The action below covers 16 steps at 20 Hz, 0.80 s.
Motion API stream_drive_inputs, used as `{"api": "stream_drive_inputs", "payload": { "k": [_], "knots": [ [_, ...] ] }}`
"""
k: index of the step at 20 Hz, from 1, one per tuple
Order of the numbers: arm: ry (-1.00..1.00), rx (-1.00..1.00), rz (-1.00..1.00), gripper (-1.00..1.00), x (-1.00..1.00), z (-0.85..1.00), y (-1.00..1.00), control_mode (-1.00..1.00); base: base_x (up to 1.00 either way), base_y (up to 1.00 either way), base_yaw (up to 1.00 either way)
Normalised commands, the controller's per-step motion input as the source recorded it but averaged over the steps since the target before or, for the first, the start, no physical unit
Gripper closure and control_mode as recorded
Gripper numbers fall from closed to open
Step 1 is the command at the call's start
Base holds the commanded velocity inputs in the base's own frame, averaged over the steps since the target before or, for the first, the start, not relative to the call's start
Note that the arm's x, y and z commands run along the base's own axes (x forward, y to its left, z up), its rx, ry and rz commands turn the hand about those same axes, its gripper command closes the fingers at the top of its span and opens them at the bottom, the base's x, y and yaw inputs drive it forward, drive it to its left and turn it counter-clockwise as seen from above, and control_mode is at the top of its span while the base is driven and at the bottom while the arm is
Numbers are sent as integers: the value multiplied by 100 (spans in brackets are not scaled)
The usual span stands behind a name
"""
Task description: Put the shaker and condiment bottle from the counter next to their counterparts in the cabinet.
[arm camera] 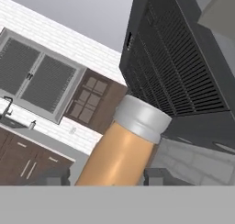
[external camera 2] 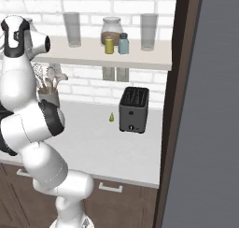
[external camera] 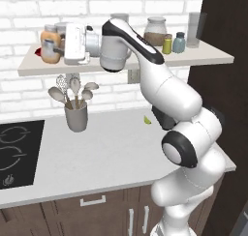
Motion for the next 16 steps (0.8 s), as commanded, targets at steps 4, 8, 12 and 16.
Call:
{"api": "stream_drive_inputs", "payload": {
  "k": [4,8,12,16],
  "knots": [
    [4,-3,-5,100,0,5,1,-100,0,0,0],
    [4,-3,-7,100,0,-2,0,-100,0,0,0],
    [1,-6,-6,100,0,-4,3,-100,0,0,0],
    [0,-8,-5,100,4,-9,9,-100,0,0,0]
  ]
}}
